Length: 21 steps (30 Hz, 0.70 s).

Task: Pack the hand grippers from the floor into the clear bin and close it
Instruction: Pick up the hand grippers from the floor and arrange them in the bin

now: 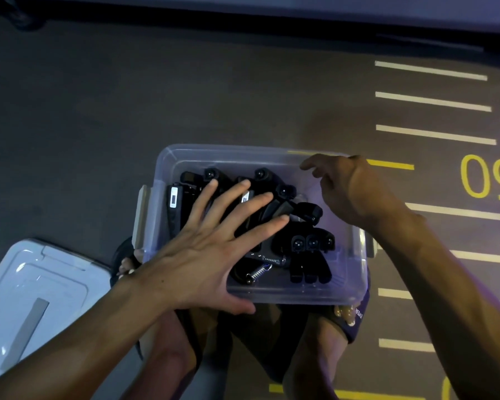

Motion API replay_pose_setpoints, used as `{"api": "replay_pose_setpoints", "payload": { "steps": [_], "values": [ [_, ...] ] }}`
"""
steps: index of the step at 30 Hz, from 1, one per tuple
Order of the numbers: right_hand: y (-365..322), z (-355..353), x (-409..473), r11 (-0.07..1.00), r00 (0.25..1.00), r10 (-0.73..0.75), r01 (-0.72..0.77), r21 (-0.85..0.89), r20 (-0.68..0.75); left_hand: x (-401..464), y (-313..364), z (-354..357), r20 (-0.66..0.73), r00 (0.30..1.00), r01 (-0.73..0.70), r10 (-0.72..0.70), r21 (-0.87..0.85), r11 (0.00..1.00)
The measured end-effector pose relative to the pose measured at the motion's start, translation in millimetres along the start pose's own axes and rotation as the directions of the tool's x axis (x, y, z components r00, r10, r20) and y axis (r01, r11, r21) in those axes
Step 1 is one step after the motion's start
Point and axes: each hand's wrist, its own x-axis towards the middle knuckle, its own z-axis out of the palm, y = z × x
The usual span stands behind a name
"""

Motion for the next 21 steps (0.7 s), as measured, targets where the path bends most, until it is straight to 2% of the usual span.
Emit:
{"api": "replay_pose_setpoints", "payload": {
  "steps": [3, 9, 15, 21],
  "values": [
    [0.4, -5.2, 10.0, 1.000, 1.000, -0.009, 0.009, 0.004, 0.012, 3.3, -4.2, -2.5, -0.017, 0.999, 0.031, -0.031, -0.026, 0.999],
    [12.8, -13.4, 69.0, 0.998, 0.998, -0.028, 0.025, -0.054, -0.057, 35.5, -31.6, -18.2, -0.135, 0.987, 0.090, -0.090, -0.008, 0.996],
    [17.9, -27.8, 122.7, 0.993, 0.999, -0.027, 0.022, -0.115, -0.041, 71.7, -67.6, -31.1, -0.231, 0.952, 0.200, -0.201, -0.028, 0.979],
    [11.6, -29.5, 136.4, 0.998, 0.993, -0.033, 0.026, -0.063, -0.112, 96.7, -86.6, -30.5, -0.266, 0.927, 0.251, -0.266, -0.089, 0.964]
  ]
}}
